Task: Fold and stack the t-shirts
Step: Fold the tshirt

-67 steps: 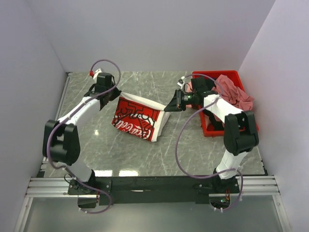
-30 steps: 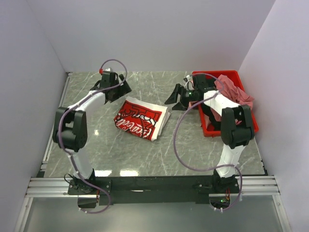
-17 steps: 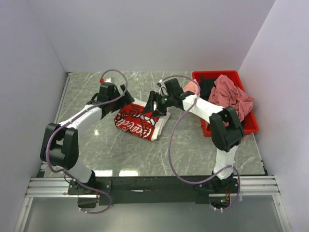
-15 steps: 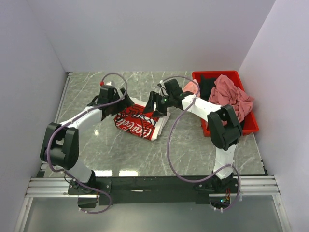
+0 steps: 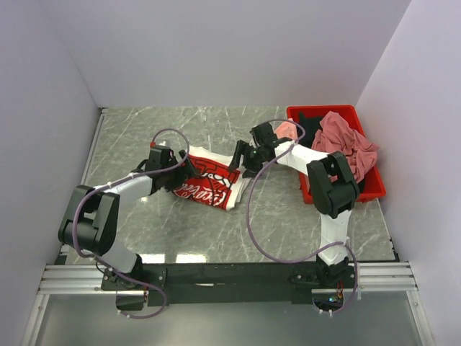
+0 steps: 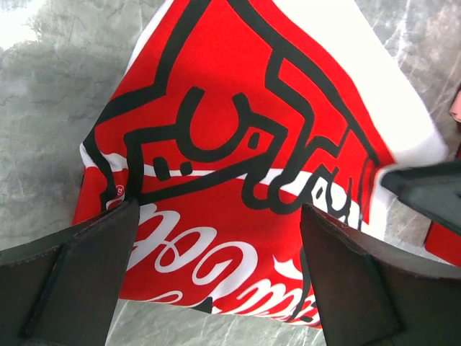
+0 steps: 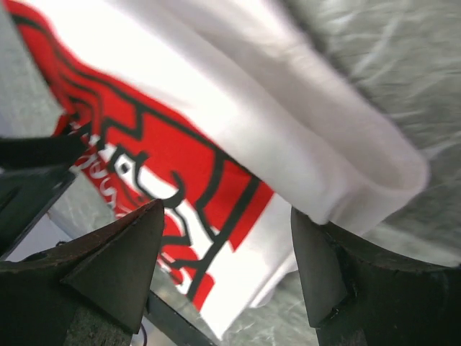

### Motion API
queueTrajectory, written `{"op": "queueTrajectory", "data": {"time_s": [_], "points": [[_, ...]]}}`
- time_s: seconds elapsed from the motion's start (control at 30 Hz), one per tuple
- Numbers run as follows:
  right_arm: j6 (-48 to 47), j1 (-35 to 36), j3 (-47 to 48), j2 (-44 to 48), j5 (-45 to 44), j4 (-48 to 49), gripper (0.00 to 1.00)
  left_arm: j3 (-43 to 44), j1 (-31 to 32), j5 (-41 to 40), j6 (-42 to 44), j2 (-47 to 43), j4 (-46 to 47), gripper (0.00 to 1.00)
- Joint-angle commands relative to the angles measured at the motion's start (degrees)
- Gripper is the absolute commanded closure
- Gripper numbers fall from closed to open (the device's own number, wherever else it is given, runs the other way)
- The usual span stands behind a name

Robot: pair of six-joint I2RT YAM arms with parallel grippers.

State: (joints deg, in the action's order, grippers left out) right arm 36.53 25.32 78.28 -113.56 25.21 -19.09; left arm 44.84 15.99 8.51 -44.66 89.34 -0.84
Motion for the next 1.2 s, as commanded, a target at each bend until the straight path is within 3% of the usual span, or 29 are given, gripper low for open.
{"op": "queueTrajectory", "data": {"time_s": [0.0, 0.23, 0.43, 0.67, 0.93, 1.17], "points": [[-1.2, -1.5, -0.85, -1.22, -3.06, -1.12, 0.22, -0.81, 0.27, 0.89, -0.51, -3.2, 1.02, 0.01], [-2.87, -3.79, -0.68, -4.38, -3.59, -1.91, 0.22, -1.86, 1.24, -0.78, -0.33, -7.86, -1.79, 0.01], [-6.82, -4.67, 7.47, -7.2, -2.45, -5.77, 0.22, -0.46, 1.77, -2.35, 0.01, -10.67, -3.29, 0.01], [-10.08, -2.21, 8.13, 2.01, -1.57, -7.72, 0.22, 3.76, 1.59, -6.13, 1.77, -11.82, -4.79, 0.01], [-4.9, 6.13, -5.49, 13.18, 2.38, 1.59, 0.22, 16.32, 0.98, -5.53, 4.15, 0.64, -3.47, 0.01], [-1.38, 11.59, -12.62, 12.05, 4.31, 6.51, 0.22, 23.63, 0.97, -0.96, 4.06, 13.21, -3.91, 0.01]]}}
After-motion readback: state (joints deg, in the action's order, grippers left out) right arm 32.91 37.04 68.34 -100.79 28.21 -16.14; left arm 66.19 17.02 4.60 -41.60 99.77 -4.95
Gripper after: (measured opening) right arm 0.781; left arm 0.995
